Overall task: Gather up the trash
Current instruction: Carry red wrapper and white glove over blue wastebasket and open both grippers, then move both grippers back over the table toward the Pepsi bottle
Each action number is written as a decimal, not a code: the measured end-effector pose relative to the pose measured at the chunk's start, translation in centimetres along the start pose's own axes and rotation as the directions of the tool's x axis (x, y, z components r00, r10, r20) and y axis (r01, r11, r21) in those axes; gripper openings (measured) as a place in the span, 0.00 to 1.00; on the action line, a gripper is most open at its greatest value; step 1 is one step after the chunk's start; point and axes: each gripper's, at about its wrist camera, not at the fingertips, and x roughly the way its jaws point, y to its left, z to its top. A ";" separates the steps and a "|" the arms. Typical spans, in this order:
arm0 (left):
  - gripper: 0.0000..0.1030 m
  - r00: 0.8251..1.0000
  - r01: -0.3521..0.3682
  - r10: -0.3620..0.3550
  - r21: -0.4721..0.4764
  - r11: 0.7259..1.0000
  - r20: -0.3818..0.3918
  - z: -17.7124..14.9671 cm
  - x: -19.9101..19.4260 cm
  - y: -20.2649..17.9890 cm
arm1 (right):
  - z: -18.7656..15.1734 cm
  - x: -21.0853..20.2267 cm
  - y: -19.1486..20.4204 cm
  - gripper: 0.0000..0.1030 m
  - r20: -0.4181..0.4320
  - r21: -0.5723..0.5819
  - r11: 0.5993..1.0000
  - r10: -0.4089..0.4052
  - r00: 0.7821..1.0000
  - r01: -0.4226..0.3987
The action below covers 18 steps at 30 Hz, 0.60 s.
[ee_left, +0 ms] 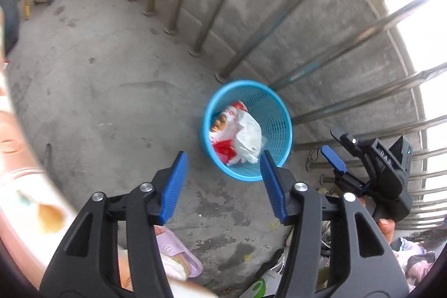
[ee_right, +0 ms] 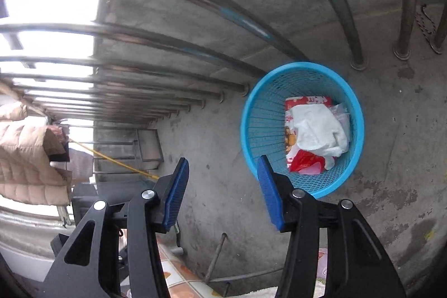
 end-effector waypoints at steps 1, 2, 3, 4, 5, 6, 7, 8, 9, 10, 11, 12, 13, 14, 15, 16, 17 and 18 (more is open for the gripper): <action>0.53 1.000 -0.007 0.007 0.001 1.000 0.023 -0.3 -1.6 0.4 | -0.4 -0.3 0.7 0.52 -0.004 -0.021 1.000 0.009 1.000 -0.009; 0.56 0.999 -0.018 0.017 0.008 1.000 0.046 -0.6 -3.2 0.7 | -0.9 -0.6 1.6 0.53 -0.010 -0.046 0.999 0.018 1.000 -0.018; 0.57 0.997 -0.027 0.026 0.019 0.999 0.076 -1.4 -5.1 1.0 | -1.3 -0.7 2.5 0.55 -0.018 -0.069 0.997 0.023 1.000 -0.024; 0.60 0.994 -0.040 0.037 0.028 0.999 0.101 -2.1 -6.8 1.3 | -2.0 -1.0 3.5 0.58 -0.030 -0.099 0.995 0.030 0.999 -0.033; 0.62 0.991 -0.054 0.049 0.038 0.998 0.127 -3.1 -8.7 1.7 | -2.6 -1.2 4.3 0.59 -0.041 -0.127 0.991 0.037 0.998 -0.042; 0.64 0.986 -0.062 0.055 0.041 0.997 0.159 -4.4 -10.8 2.2 | -3.4 -1.4 5.2 0.63 -0.059 -0.157 0.986 0.043 0.997 -0.051; 0.67 0.981 -0.065 0.057 0.038 0.997 0.187 -5.7 -12.7 2.9 | -4.2 -1.4 6.3 0.65 -0.082 -0.188 0.980 0.047 0.995 -0.062; 0.69 0.975 -0.067 0.059 0.029 0.997 0.214 -6.8 -14.4 3.5 | -5.0 -1.5 7.1 0.65 -0.105 -0.215 0.974 0.050 0.993 -0.072; 0.70 0.968 -0.067 0.061 0.016 0.998 0.244 -8.2 -16.1 4.4 | -6.0 -1.4 8.2 0.66 -0.135 -0.246 0.966 0.049 0.990 -0.082; 0.72 0.960 -0.069 0.066 0.002 0.998 0.274 -9.7 -18.0 5.6 | -6.9 -1.4 9.3 0.67 -0.166 -0.277 0.956 0.050 0.985 -0.095; 0.74 0.949 -0.076 0.079 -0.020 0.997 0.304 -11.3 -19.7 6.9 | -7.9 -1.4 10.3 0.67 -0.192 -0.307 0.945 0.051 0.980 -0.110; 0.75 0.935 -0.084 0.096 -0.050 0.995 0.341 -13.1 -21.6 8.4 | -9.0 -1.4 11.5 0.69 -0.218 -0.341 0.931 0.052 0.975 -0.126; 0.77 0.919 -0.095 0.120 -0.084 0.992 0.376 -14.8 -23.5 9.8 | -10.2 -1.5 12.6 0.70 -0.242 -0.374 0.916 0.055 0.969 -0.146; 0.78 0.901 -0.109 0.150 -0.122 0.987 0.408 -16.5 -25.0 11.0 | -11.5 -1.6 13.6 0.71 -0.266 -0.402 0.900 0.059 0.962 -0.167; 0.78 0.877 -0.125 0.188 -0.169 0.978 0.441 -18.5 -26.7 12.6 | -12.8 -1.6 14.5 0.72 -0.288 -0.424 0.887 0.061 0.956 -0.185; 0.79 0.857 -0.137 0.224 -0.212 0.967 0.464 -20.0 -27.9 14.0 | -14.3 -1.5 15.7 0.73 -0.316 -0.449 0.870 0.060 0.947 -0.205; 0.80 0.836 -0.145 0.259 -0.261 0.954 0.483 -21.8 -29.1 15.4 | -15.6 -1.4 16.6 0.73 -0.340 -0.471 0.854 0.056 0.939 -0.222; 0.80 0.818 -0.148 0.293 -0.310 0.939 0.496 -23.6 -30.2 16.9 | -17.4 -1.2 17.7 0.74 -0.370 -0.499 0.832 0.047 0.928 -0.241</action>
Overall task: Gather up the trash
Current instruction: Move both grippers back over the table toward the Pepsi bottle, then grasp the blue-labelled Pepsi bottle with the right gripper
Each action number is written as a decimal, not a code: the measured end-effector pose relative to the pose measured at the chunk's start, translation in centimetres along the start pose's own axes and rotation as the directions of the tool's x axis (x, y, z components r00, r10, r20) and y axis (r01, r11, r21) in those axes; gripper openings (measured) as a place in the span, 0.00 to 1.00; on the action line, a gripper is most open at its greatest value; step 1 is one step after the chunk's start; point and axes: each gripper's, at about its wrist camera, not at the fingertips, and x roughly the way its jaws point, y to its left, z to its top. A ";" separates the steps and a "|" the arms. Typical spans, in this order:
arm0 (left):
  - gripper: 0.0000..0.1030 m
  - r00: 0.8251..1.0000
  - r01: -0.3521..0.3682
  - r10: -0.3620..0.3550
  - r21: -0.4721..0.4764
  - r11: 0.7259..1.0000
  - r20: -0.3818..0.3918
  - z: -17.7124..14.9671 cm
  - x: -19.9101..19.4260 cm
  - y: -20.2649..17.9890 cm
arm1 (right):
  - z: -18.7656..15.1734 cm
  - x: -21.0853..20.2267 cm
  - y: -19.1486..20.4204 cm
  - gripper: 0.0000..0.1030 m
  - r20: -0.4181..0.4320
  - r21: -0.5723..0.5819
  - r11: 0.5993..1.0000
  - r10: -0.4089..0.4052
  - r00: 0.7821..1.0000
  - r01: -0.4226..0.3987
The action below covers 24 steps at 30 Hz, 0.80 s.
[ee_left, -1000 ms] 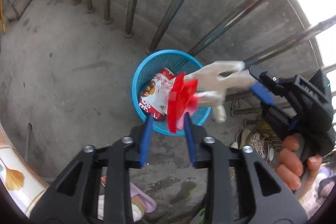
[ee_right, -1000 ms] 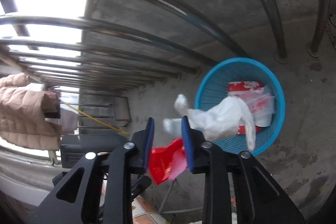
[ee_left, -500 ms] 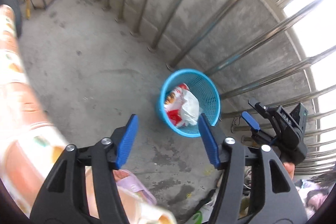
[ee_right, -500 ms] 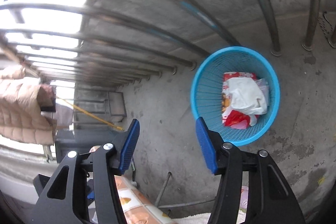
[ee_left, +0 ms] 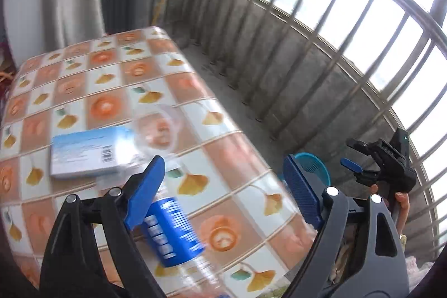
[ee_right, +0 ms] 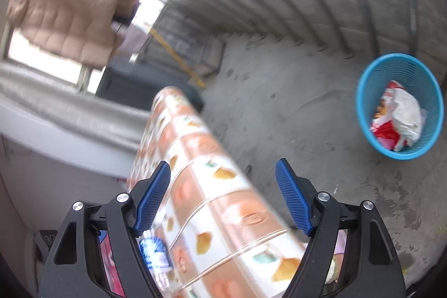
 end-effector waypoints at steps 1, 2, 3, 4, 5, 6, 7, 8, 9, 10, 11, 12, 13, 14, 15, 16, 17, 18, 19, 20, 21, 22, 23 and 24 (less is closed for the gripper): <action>0.80 0.999 -0.029 0.030 -0.039 0.999 0.020 -0.5 -0.9 1.8 | -0.7 0.7 1.4 0.75 -0.029 -0.032 0.999 0.007 1.000 -0.008; 0.80 0.998 -0.052 0.055 -0.075 0.996 0.035 -1.2 -2.1 3.7 | -1.5 1.6 3.0 0.75 -0.065 -0.065 0.998 0.016 0.998 -0.020; 0.80 0.995 -0.078 0.083 -0.115 0.990 0.047 -2.0 -3.1 5.5 | -2.5 2.6 4.5 0.75 -0.103 -0.094 0.995 0.025 0.994 -0.034; 0.80 0.993 -0.098 0.106 -0.150 0.984 0.049 -2.6 -3.7 7.0 | -3.4 3.6 5.9 0.75 -0.139 -0.120 0.992 0.030 0.990 -0.047; 0.80 0.991 -0.112 0.123 -0.185 0.976 0.046 -3.5 -4.0 8.3 | -4.5 4.6 7.2 0.75 -0.181 -0.150 0.987 0.033 0.983 -0.061; 0.80 0.991 -0.118 0.130 -0.215 0.969 0.043 -4.4 -4.1 9.3 | -5.9 5.9 8.8 0.75 -0.235 -0.186 0.979 0.035 0.971 -0.080; 0.80 0.990 -0.123 0.137 -0.250 0.960 0.038 -5.3 -4.2 10.5 | -7.2 7.0 10.0 0.75 -0.276 -0.214 0.973 0.030 0.961 -0.092; 0.80 0.989 -0.128 0.142 -0.276 0.952 0.031 -5.9 -4.4 11.7 | -8.7 8.2 11.4 0.75 -0.326 -0.248 0.963 0.019 0.945 -0.104; 0.80 0.988 -0.138 0.152 -0.304 0.943 0.023 -6.6 -4.3 12.6 | -9.9 9.2 12.5 0.75 -0.364 -0.275 0.954 0.009 0.931 -0.116; 0.80 0.987 -0.143 0.157 -0.329 0.933 0.017 -7.4 -4.3 13.4 | -11.2 10.3 13.8 0.75 -0.405 -0.304 0.944 -0.006 0.914 -0.129; 0.80 0.988 -0.142 0.156 -0.351 0.926 0.013 -8.1 -4.4 14.1 | -12.6 11.3 14.9 0.75 -0.441 -0.335 0.932 -0.023 0.897 -0.141; 0.80 0.988 -0.138 0.152 -0.369 0.919 0.010 -8.5 -4.3 14.7 | -13.8 12.0 15.7 0.75 -0.465 -0.359 0.921 -0.037 0.885 -0.149; 0.80 0.989 -0.135 0.150 -0.379 0.916 0.009 -8.9 -4.2 15.0 | -15.0 12.8 16.5 0.75 -0.487 -0.385 0.910 -0.059 0.872 -0.154; 0.80 0.989 -0.136 0.151 -0.382 0.914 0.008 -9.2 -4.0 15.1 | -16.0 13.5 17.0 0.75 -0.499 -0.406 0.901 -0.079 0.863 -0.152; 0.80 0.988 -0.140 0.155 -0.381 0.914 0.008 -9.5 -3.9 15.2 | -16.9 14.0 17.4 0.75 -0.507 -0.426 0.893 -0.101 0.856 -0.147; 0.80 0.987 -0.146 0.161 -0.376 0.915 0.008 -9.6 -3.8 15.4 | -17.5 14.4 17.8 0.75 -0.510 -0.443 0.886 -0.120 0.852 -0.140; 0.80 0.987 -0.148 0.163 -0.371 0.917 0.009 -10.0 -3.7 15.5 | -18.0 14.9 18.2 0.75 -0.509 -0.454 0.881 -0.135 0.850 -0.133; 0.80 0.987 -0.148 0.163 -0.364 0.920 0.011 -10.1 -3.6 15.5 | -18.4 15.3 18.4 0.75 -0.508 -0.467 0.876 -0.154 0.848 -0.120; 0.80 0.987 -0.147 0.162 -0.360 0.921 0.011 -10.3 -3.4 15.6 | -18.7 15.7 18.5 0.75 -0.508 -0.473 0.874 -0.167 0.845 -0.112; 0.80 0.987 -0.146 0.160 -0.358 0.922 0.009 -10.4 -3.2 15.7 | -18.8 16.0 18.6 0.75 -0.512 -0.474 0.874 -0.171 0.842 -0.111; 0.80 0.988 -0.143 0.156 -0.356 0.923 0.007 -10.6 -2.9 15.8 | -19.0 16.4 18.6 0.75 -0.518 -0.474 0.873 -0.176 0.837 -0.110; 0.80 0.989 -0.138 0.149 -0.353 0.925 0.004 -10.7 -2.6 15.8 | -19.2 16.8 18.6 0.75 -0.521 -0.475 0.873 -0.183 0.834 -0.106; 0.80 0.990 -0.135 0.144 -0.350 0.927 0.001 -10.7 -2.4 15.7 | -19.1 17.2 18.7 0.75 -0.523 -0.477 0.873 -0.188 0.831 -0.103; 0.80 0.990 -0.130 0.138 -0.346 0.929 -0.003 -10.8 -2.1 15.6 | -19.3 17.5 18.6 0.75 -0.528 -0.480 0.871 -0.191 0.827 -0.105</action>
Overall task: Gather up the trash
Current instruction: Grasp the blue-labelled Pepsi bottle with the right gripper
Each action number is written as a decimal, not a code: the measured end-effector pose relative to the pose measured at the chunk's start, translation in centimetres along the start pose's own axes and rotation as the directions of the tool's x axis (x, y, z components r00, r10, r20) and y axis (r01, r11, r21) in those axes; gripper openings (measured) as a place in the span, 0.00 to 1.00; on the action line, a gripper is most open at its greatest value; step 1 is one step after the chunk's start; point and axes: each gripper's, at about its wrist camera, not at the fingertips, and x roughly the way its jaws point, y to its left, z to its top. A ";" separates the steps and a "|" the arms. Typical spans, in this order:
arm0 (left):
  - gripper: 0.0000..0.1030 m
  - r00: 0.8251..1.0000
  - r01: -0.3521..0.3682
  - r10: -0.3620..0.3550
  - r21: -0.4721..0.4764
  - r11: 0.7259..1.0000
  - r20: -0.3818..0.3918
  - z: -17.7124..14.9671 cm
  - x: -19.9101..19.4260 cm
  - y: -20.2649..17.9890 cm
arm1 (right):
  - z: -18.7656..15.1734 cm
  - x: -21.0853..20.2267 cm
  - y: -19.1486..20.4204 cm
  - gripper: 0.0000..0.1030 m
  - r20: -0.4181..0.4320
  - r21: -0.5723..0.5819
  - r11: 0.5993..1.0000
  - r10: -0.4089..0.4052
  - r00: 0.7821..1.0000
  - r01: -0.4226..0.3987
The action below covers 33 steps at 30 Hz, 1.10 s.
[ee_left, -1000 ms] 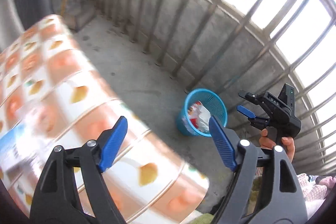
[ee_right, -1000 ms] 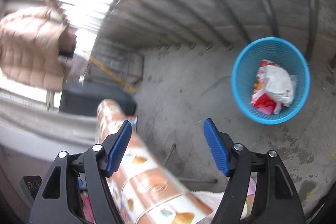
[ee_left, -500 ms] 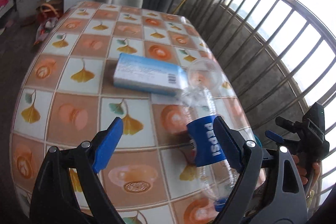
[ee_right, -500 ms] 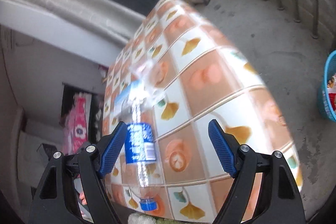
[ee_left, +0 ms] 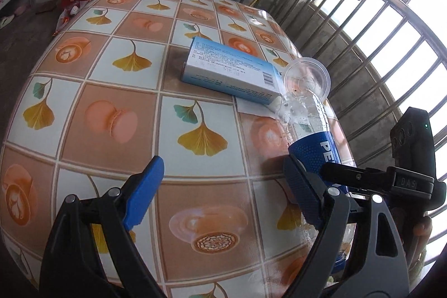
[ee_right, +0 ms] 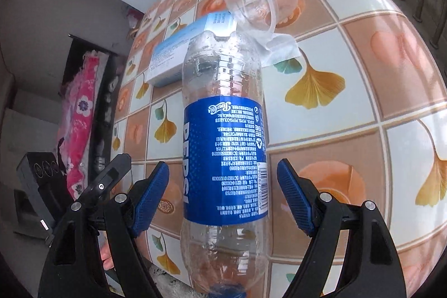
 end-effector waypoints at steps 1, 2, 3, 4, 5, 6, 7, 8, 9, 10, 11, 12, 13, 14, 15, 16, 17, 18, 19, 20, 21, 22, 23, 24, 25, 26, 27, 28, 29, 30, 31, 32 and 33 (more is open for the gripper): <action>0.80 1.000 0.006 -0.006 0.004 1.000 -0.004 -0.1 0.2 0.0 | 0.1 0.4 0.2 0.75 -0.006 0.000 1.000 -0.001 1.000 0.001; 0.80 1.000 0.010 -0.010 0.008 1.000 -0.009 -0.1 0.5 -0.1 | 0.2 0.6 0.3 0.72 -0.011 -0.002 1.000 0.005 1.000 -0.005; 0.80 1.000 0.013 -0.013 0.012 1.000 -0.012 -0.2 0.7 -0.2 | 0.2 0.8 0.2 0.64 -0.021 -0.006 1.000 0.013 1.000 -0.013; 0.80 1.000 0.015 -0.015 0.016 1.000 -0.012 -0.3 0.8 -0.3 | 0.3 1.0 0.2 0.58 -0.032 -0.008 1.000 0.014 0.999 -0.015; 0.80 1.000 0.017 -0.016 0.020 1.000 -0.013 -0.3 0.9 -0.4 | 0.3 1.2 -0.1 0.57 -0.036 -0.009 1.000 0.020 0.999 -0.020; 0.80 1.000 0.018 -0.018 0.023 1.000 -0.013 -0.3 1.0 -0.5 | 0.2 1.0 -0.2 0.57 -0.044 -0.011 1.000 0.028 0.999 -0.029; 0.80 1.000 0.019 -0.019 0.025 1.000 -0.012 -0.3 1.1 -0.5 | 0.3 1.1 -0.2 0.57 -0.047 -0.013 0.999 0.030 0.998 -0.031; 0.80 1.000 0.019 -0.019 0.025 0.999 -0.009 -0.2 1.2 -0.5 | 0.2 0.9 -0.4 0.57 -0.047 -0.019 0.999 0.025 0.999 -0.026; 0.80 1.000 0.019 -0.019 0.026 0.999 -0.007 -0.2 1.2 -0.6 | 0.0 0.7 -0.6 0.57 -0.047 -0.025 0.999 0.021 0.999 -0.022; 0.80 1.000 0.021 -0.021 0.025 0.999 -0.004 -0.1 1.3 -0.6 | -0.2 0.4 -0.9 0.56 -0.048 -0.030 0.999 0.016 0.999 -0.017; 0.80 1.000 0.023 -0.023 0.025 0.999 0.000 0.0 1.3 -0.7 | -0.3 0.1 -1.0 0.56 -0.048 -0.033 0.999 0.012 0.999 -0.013; 0.80 1.000 0.026 -0.026 0.026 0.999 0.005 0.1 1.3 -0.8 | -0.5 -0.2 -1.2 0.56 -0.047 -0.035 0.999 0.007 0.999 -0.008; 0.80 1.000 0.029 -0.030 0.032 0.999 0.010 0.2 1.2 -1.0 | -0.7 -0.5 -1.5 0.56 -0.045 -0.035 0.999 0.002 0.999 -0.004; 0.80 0.999 0.032 -0.032 0.038 0.999 0.014 0.4 1.3 -1.2 | -0.8 -0.7 -1.7 0.56 -0.044 -0.033 0.999 0.000 0.999 -0.002; 0.80 0.999 0.034 -0.034 0.045 0.998 0.020 0.5 1.3 -1.5 | -1.0 -1.1 -2.2 0.56 -0.040 -0.026 1.000 -0.001 0.999 0.000; 0.80 0.999 0.037 -0.038 0.052 0.998 0.026 0.7 1.2 -1.8 | -1.1 -1.3 -2.5 0.56 -0.036 -0.019 1.000 -0.001 0.999 0.000; 0.80 0.999 0.041 -0.043 0.060 0.997 0.030 0.8 1.2 -2.2 | -1.2 -1.6 -2.9 0.56 -0.031 -0.011 1.000 -0.001 1.000 0.000; 0.80 0.998 0.044 -0.046 0.070 0.997 0.033 1.0 1.3 -2.6 | -1.4 -2.1 -3.5 0.56 -0.022 -0.001 1.000 0.000 1.000 0.000; 0.80 0.998 0.049 -0.052 0.083 0.995 0.036 1.2 1.3 -3.2 | -1.6 -2.4 -4.0 0.56 -0.014 0.008 1.000 0.000 1.000 0.000; 0.80 0.998 0.056 -0.060 0.095 0.994 0.037 1.4 1.4 -3.7 | -1.6 -2.8 -4.5 0.56 -0.005 0.018 1.000 0.001 1.000 0.000; 0.80 0.997 0.064 -0.068 0.107 0.992 0.037 1.6 1.5 -4.3 | -1.7 -3.3 -5.1 0.56 0.006 0.028 1.000 0.000 1.000 0.000; 0.80 0.996 0.073 -0.078 0.123 0.990 0.037 1.9 1.7 -5.0 | -1.9 -3.9 -5.9 0.56 0.019 0.038 0.999 0.000 1.000 -0.001; 0.80 0.995 0.082 -0.088 0.140 0.987 0.038 2.1 1.9 -5.8 | -1.9 -4.3 -6.4 0.56 0.032 0.049 0.999 -0.001 0.999 0.000; 0.80 0.994 0.090 -0.097 0.156 0.984 0.041 2.4 2.1 -6.6 | -1.9 -4.4 -6.7 0.56 0.044 0.059 0.998 -0.004 0.999 0.001; 0.80 0.993 0.098 -0.107 0.172 0.980 0.045 2.6 2.3 -7.4 | -1.9 -4.8 -7.2 0.56 0.059 0.072 0.997 -0.005 0.998 0.001; 0.78 0.992 0.106 -0.118 0.187 0.977 0.051 3.0 2.6 -8.2 | -1.9 -5.2 -7.8 0.56 0.073 0.086 0.996 -0.005 0.997 -0.001; 0.76 0.990 0.117 -0.130 0.201 0.973 0.056 3.4 2.9 -9.1 | -1.8 -5.5 -8.3 0.56 0.086 0.100 0.995 -0.004 0.996 -0.005; 0.72 0.989 0.124 -0.139 0.211 0.970 0.057 3.8 3.2 -9.8 | -1.9 -5.8 -8.8 0.56 0.097 0.112 0.994 -0.001 0.995 -0.010; 0.67 0.988 0.129 -0.145 0.219 0.967 0.056 4.2 3.8 -10.6 | -1.9 -6.1 -9.2 0.56 0.106 0.122 0.992 0.001 0.994 -0.014; 0.64 0.987 0.135 -0.151 0.227 0.965 0.053 4.7 4.4 -11.4 | -1.9 -6.3 -9.7 0.56 0.116 0.132 0.991 0.004 0.993 -0.019; 0.59 0.986 0.144 -0.160 0.236 0.961 0.049 5.2 5.0 -12.2 | -1.9 -6.6 -10.1 0.56 0.125 0.142 0.990 0.005 0.992 -0.023; 0.56 0.985 0.151 -0.167 0.245 0.958 0.045 5.6 5.7 -12.9 | -1.8 -6.9 -10.7 0.56 0.132 0.149 0.988 0.007 0.991 -0.027; 0.55 0.985 0.156 -0.171 0.257 0.954 0.038 5.9 6.5 -13.8 | -1.8 -7.2 -11.1 0.56 0.140 0.158 0.987 0.013 0.990 -0.035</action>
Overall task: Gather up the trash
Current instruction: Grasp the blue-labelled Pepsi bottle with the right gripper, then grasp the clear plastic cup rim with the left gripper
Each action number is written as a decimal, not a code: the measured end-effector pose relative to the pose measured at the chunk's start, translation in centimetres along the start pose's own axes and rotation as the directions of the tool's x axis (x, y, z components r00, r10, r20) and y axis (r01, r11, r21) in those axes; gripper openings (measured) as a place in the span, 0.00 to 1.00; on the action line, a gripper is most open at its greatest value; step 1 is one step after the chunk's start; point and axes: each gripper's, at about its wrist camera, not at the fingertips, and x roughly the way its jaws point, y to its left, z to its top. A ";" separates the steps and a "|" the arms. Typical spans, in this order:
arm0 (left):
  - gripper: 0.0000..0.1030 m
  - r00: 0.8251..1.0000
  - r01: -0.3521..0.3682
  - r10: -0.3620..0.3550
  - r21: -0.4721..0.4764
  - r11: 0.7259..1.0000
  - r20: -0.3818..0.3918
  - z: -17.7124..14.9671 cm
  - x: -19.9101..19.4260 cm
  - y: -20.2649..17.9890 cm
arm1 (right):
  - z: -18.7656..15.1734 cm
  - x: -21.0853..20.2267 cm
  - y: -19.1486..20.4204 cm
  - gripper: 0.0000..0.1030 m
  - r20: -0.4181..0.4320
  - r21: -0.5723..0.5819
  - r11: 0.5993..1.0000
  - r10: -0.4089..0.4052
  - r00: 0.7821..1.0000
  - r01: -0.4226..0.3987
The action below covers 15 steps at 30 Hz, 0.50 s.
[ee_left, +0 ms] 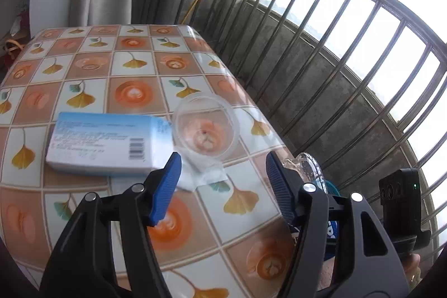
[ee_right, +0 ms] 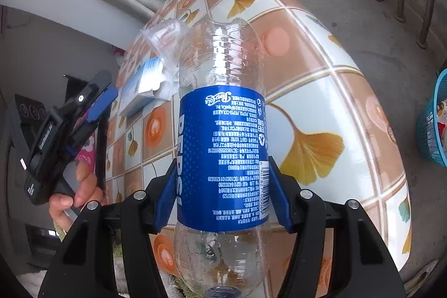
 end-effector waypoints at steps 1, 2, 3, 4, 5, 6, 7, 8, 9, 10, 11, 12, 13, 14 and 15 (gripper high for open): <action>0.52 1.000 0.001 0.000 0.013 1.000 -0.010 0.4 1.0 -0.5 | 0.0 -0.2 -0.3 0.56 0.005 0.007 1.000 0.005 1.000 -0.005; 0.47 1.000 -0.003 0.004 0.025 1.000 -0.021 0.8 2.1 -0.8 | 0.1 -0.4 -0.6 0.56 0.010 0.014 1.000 0.012 1.000 -0.012; 0.43 0.999 -0.014 0.015 0.037 0.999 -0.037 1.2 3.2 -1.2 | 0.2 -0.4 -0.9 0.56 0.013 0.019 1.000 0.018 1.000 -0.018; 0.34 0.998 -0.031 0.034 0.047 0.998 -0.052 1.4 4.3 -1.4 | 0.3 -0.6 -1.1 0.56 0.015 0.024 0.999 0.025 1.000 -0.025; 0.22 0.997 -0.047 0.050 0.056 0.997 -0.062 1.7 5.3 -1.6 | 0.3 -0.7 -1.3 0.56 0.017 0.026 0.999 0.030 0.999 -0.030; 0.16 0.996 -0.058 0.063 0.067 0.996 -0.068 1.9 6.0 -1.8 | 0.1 -1.1 -1.6 0.56 0.020 0.027 0.999 0.033 0.999 -0.034; 0.05 0.995 -0.069 0.074 0.079 0.995 -0.069 2.1 6.5 -2.0 | 0.1 -1.3 -1.8 0.56 0.022 0.028 0.999 0.036 0.999 -0.036; 0.04 0.994 -0.075 0.081 0.084 0.994 -0.067 2.2 6.6 -2.0 | 0.0 -1.1 -1.6 0.56 0.025 0.027 0.999 0.036 0.999 -0.036; 0.04 0.995 -0.076 0.081 0.083 0.994 -0.060 2.4 6.4 -2.0 | 0.0 -1.2 -1.6 0.56 0.028 0.028 0.999 0.037 0.999 -0.037; 0.03 0.996 -0.062 0.066 0.078 0.995 -0.052 2.6 5.9 -2.1 | -0.2 -1.3 -1.7 0.56 0.030 0.029 0.999 0.038 0.999 -0.039; 0.03 0.998 -0.050 0.054 0.076 0.996 -0.045 2.7 5.3 -2.3 | -0.3 -1.5 -1.7 0.56 0.032 0.031 0.999 0.042 0.999 -0.043; 0.03 0.998 -0.038 0.041 0.079 0.996 -0.038 2.8 4.5 -2.5 | -0.4 -1.4 -1.8 0.56 0.034 0.033 0.998 0.047 0.998 -0.048; 0.03 0.999 -0.035 0.037 0.086 0.996 -0.032 2.7 3.7 -2.6 | -0.3 -1.3 -1.8 0.56 0.034 0.035 0.998 0.051 0.998 -0.053; 0.03 0.999 -0.031 0.033 0.094 0.995 -0.026 2.6 2.7 -2.9 | -0.4 -1.4 -2.0 0.56 0.034 0.036 0.998 0.055 0.998 -0.056; 0.03 0.999 -0.021 0.024 0.101 0.995 -0.024 2.4 1.7 -3.1 | -0.4 -1.5 -2.0 0.56 0.034 0.037 0.998 0.057 0.998 -0.058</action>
